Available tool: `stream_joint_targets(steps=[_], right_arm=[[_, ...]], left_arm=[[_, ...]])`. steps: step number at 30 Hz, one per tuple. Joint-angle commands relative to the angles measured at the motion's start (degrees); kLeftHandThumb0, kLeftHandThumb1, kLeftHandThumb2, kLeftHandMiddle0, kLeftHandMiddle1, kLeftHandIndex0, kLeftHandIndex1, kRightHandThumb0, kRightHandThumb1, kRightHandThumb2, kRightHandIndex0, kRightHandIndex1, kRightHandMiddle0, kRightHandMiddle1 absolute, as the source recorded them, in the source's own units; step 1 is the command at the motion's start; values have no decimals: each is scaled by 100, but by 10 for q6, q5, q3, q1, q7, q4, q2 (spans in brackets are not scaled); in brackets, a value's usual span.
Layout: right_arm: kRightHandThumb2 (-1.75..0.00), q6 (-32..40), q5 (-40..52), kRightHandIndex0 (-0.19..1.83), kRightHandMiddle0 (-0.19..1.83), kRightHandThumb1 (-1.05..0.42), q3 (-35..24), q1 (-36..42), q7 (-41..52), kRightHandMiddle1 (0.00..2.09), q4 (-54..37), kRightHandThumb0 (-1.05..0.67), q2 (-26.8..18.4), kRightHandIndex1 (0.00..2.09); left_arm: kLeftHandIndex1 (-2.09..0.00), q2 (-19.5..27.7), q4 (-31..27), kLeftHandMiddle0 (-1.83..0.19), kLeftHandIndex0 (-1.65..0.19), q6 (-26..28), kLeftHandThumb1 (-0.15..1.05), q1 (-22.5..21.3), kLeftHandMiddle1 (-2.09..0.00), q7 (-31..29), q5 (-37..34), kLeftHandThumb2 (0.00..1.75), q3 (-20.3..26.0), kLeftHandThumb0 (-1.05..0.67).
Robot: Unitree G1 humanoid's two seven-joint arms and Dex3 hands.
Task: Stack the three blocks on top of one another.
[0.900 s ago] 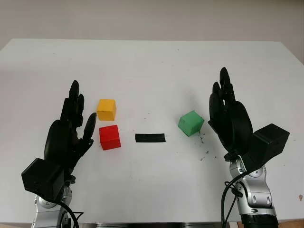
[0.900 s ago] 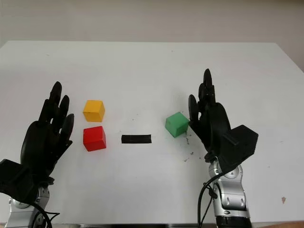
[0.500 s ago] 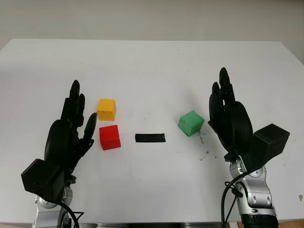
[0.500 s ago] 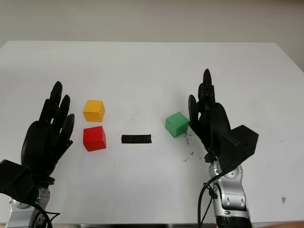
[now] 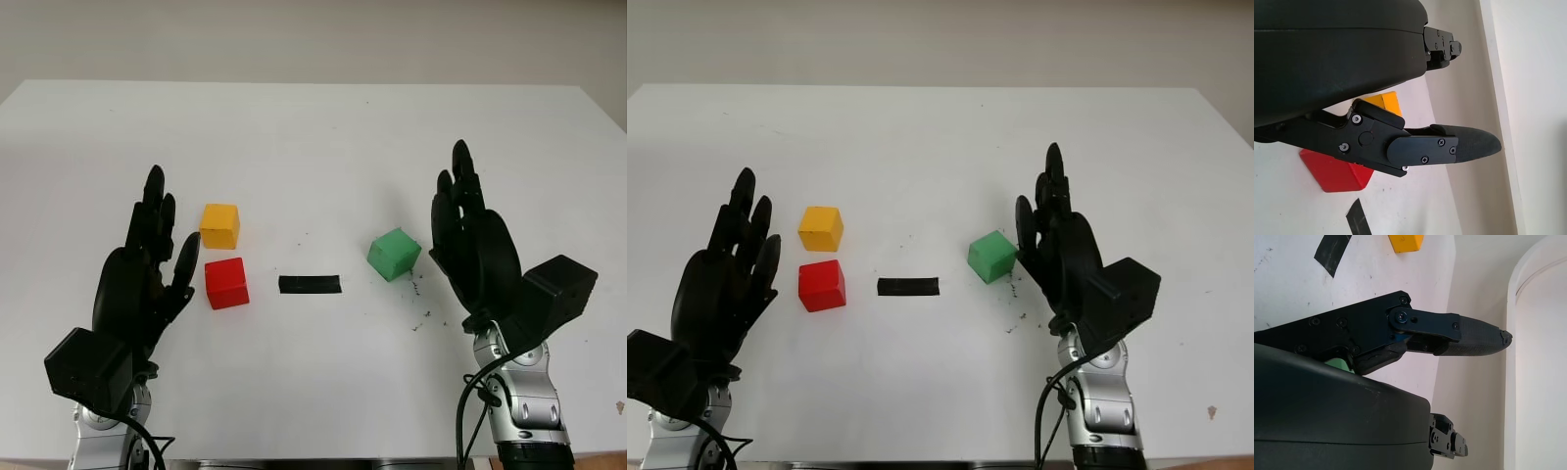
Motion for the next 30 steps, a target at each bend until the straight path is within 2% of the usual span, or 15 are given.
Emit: stream_joint_targets(steps=[1,5,15,25,30], right_arm=[[-59,-9,1,-19,-19,-105,0,2,1,5,-8,-80,-2,4],[-58,-11,-1,-19,-19,-105,1,-2,0,4,0,-81,-1,2],[-56,-6,-3,-17,-16,-105,-6,2,-7,6,-9,-83,-5,4],[-56,-5,2,-19,-18,-105,1,8,2,4,-16,-83,-6,3],[-58,-7,1,-19,-18,-105,-1,14,8,4,-17,-81,-8,1]], left_arm=[[-6,1,-16,-2,1,-3,105,5,-6,1,1,40,1,-75],[-6,2,-22,-2,2,-7,105,3,-6,9,16,38,-1,-72],[-6,-3,12,-3,0,-32,105,-10,-6,10,12,38,-4,-74],[-5,1,-14,-3,1,-26,105,11,-5,10,12,37,-1,-74],[-5,16,-43,-2,1,-6,105,24,-5,14,54,36,-2,-74]])
